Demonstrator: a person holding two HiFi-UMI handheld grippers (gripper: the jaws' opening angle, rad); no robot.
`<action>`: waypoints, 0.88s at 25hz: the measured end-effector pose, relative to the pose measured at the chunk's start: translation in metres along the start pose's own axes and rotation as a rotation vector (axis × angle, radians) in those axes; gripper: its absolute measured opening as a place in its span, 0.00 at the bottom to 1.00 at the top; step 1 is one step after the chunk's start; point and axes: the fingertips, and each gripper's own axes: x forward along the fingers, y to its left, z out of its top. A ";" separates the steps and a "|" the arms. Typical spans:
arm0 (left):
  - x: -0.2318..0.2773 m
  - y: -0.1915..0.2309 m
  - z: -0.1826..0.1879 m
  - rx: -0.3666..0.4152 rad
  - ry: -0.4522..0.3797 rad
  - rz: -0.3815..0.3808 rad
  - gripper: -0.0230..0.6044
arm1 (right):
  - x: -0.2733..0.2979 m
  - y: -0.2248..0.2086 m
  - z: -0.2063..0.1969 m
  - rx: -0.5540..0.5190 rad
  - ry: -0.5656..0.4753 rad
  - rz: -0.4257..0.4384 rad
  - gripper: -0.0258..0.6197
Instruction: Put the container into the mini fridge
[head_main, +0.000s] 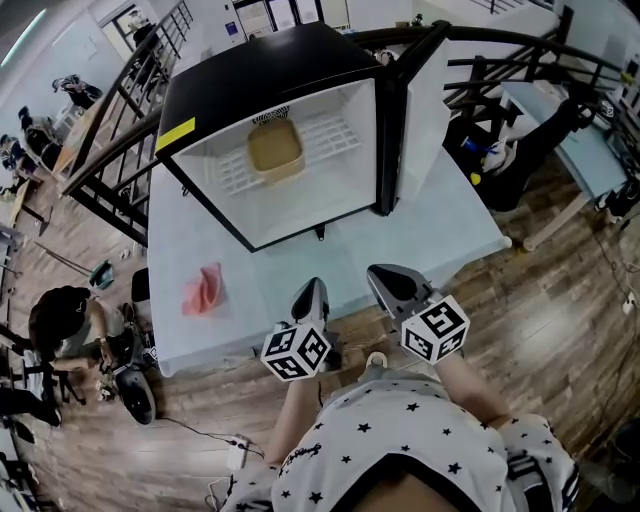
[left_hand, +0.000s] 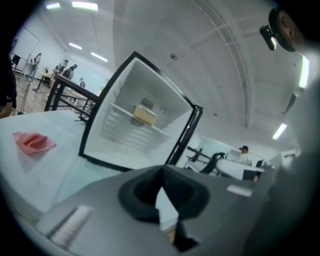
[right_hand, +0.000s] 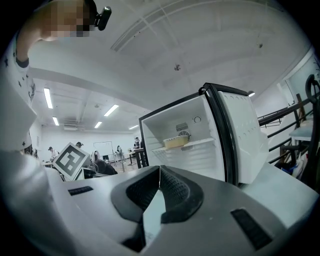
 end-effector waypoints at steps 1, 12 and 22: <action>-0.007 0.000 -0.003 -0.002 0.003 0.007 0.04 | -0.002 0.006 -0.002 0.001 0.002 0.005 0.07; -0.093 -0.013 -0.031 0.052 0.033 0.049 0.04 | -0.044 0.074 -0.020 0.026 0.020 0.046 0.07; -0.158 -0.041 -0.068 0.078 0.045 0.020 0.04 | -0.099 0.125 -0.043 0.014 0.025 0.052 0.07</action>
